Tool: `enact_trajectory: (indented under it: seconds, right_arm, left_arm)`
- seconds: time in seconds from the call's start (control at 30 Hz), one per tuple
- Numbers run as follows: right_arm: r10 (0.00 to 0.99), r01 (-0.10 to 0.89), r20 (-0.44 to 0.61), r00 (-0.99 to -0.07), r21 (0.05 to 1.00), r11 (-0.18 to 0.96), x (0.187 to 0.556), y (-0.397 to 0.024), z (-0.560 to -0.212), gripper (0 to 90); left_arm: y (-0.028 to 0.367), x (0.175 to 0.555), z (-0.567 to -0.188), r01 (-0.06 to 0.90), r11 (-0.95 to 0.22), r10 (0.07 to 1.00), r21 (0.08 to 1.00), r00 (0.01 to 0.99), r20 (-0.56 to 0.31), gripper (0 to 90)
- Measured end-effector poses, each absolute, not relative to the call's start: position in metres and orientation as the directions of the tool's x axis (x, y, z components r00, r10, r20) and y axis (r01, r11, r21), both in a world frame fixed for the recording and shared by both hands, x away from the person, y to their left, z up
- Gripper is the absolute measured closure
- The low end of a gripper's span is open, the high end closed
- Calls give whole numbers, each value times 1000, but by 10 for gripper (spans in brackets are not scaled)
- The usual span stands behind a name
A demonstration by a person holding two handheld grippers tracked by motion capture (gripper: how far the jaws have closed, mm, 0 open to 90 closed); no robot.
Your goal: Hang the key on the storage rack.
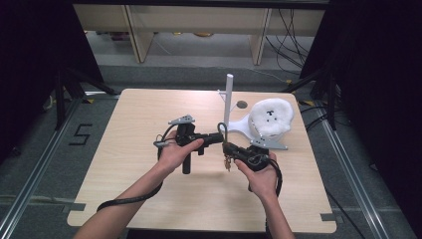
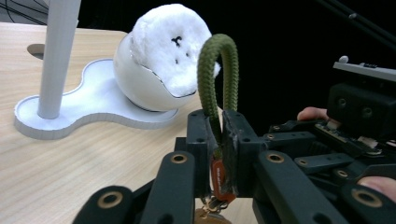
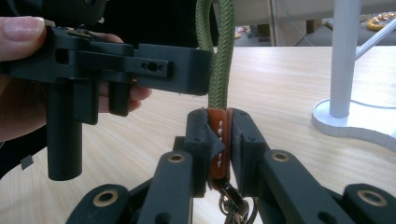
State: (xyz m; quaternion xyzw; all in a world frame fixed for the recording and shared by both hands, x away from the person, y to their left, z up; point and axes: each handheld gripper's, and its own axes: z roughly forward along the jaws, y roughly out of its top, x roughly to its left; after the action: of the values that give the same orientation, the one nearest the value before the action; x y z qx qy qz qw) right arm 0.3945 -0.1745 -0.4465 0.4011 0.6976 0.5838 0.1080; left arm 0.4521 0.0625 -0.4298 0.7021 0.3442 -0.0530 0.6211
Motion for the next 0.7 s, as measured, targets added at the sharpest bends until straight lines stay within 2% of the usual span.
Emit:
enact_trajectory:
  seconds: [0.17,0.27,0.37,0.7]
  right_arm:
    - [686,438,320,-653,899,-3,394,-174,-447,796]
    - [685,439,325,-651,898,-9,393,-174,-445,796]
    - [687,429,313,-657,903,-1,394,-174,-445,796]
    - [680,445,330,-655,895,-6,392,-173,-444,796]
  left_arm:
    - [62,451,-429,558,15,407,830,755,-514,821]
    - [63,453,-430,551,19,407,834,758,-510,768]
    - [62,452,-429,541,21,406,841,764,-501,769]
    - [61,450,-428,523,7,393,852,782,-483,838]
